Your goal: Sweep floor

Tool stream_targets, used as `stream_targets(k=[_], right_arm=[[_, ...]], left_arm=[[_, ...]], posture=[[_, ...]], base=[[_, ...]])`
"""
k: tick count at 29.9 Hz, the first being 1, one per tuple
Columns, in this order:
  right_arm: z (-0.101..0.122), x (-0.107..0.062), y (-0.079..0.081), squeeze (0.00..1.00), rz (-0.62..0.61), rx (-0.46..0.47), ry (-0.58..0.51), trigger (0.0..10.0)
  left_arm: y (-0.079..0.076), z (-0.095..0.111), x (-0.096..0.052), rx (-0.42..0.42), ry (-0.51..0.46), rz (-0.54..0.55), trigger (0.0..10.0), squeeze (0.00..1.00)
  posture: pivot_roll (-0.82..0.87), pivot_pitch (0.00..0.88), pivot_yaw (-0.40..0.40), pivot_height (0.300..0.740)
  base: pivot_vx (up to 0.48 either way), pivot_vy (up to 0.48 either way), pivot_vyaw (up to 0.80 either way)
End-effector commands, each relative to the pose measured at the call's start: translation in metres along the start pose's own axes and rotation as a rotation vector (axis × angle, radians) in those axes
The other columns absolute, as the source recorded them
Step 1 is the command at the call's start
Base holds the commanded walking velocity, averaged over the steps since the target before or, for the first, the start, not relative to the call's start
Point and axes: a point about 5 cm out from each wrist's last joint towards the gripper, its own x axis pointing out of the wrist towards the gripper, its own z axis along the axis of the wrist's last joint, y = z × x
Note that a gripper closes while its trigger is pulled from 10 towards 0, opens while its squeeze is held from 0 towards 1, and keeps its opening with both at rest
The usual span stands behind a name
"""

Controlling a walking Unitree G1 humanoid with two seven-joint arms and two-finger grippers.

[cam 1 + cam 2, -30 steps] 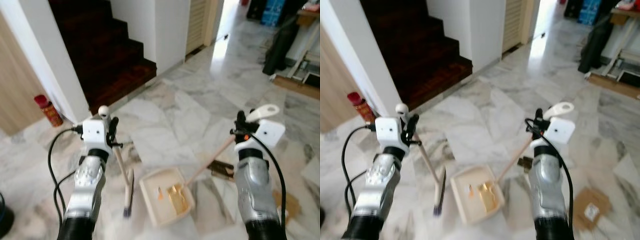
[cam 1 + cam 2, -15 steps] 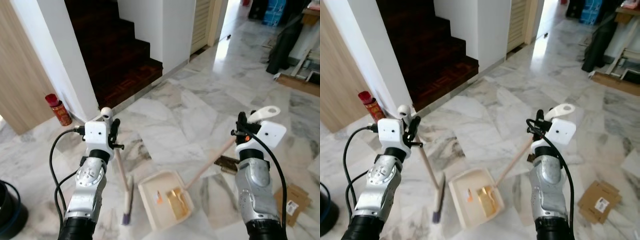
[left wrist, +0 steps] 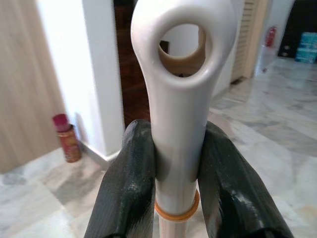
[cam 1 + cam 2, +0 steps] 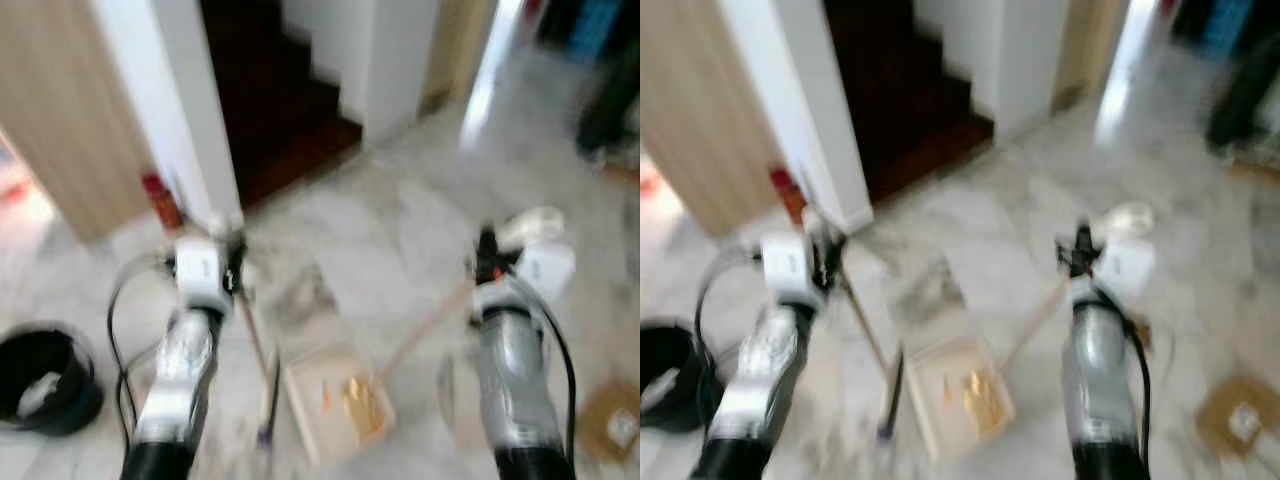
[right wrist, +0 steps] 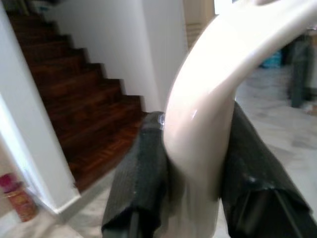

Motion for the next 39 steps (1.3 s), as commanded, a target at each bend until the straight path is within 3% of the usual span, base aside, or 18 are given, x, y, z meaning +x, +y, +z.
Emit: stream_targets(k=[1, 26, 34, 39], right_arm=[[0.0143, 0.0033, -0.0013, 0.00, -0.008, 0.028, -0.065, 10.0], [0.0145, 0.0027, -0.0012, 0.00, -0.005, 0.018, -0.067, 10.0], [0.0130, 0.0022, -0.0007, 0.00, -0.007, 0.023, -0.060, 10.0], [0.0121, 0.0020, -0.0018, 0.00, -0.014, 0.025, -0.054, 10.0]], left_arm=[[-0.0045, 0.0130, 0.0041, 0.016, -0.058, -0.016, 10.0, 0.00], [-0.0065, 0.0118, 0.0028, 0.009, -0.049, -0.030, 10.0, 0.00], [-0.0068, 0.0117, 0.0028, 0.009, -0.044, -0.036, 10.0, 0.00], [-0.0073, 0.0116, 0.0032, 0.007, -0.043, -0.039, 10.0, 0.00]], posture=[[0.00, 0.000, 0.023, 0.740], [0.01, 0.000, 0.020, 0.740], [0.01, 0.000, 0.023, 0.740], [0.01, 0.000, 0.024, 0.740]], base=[[0.000, 0.266, 0.00], [0.000, 0.267, 0.06], [0.000, 0.267, 0.77], [0.000, 0.266, 0.00]])
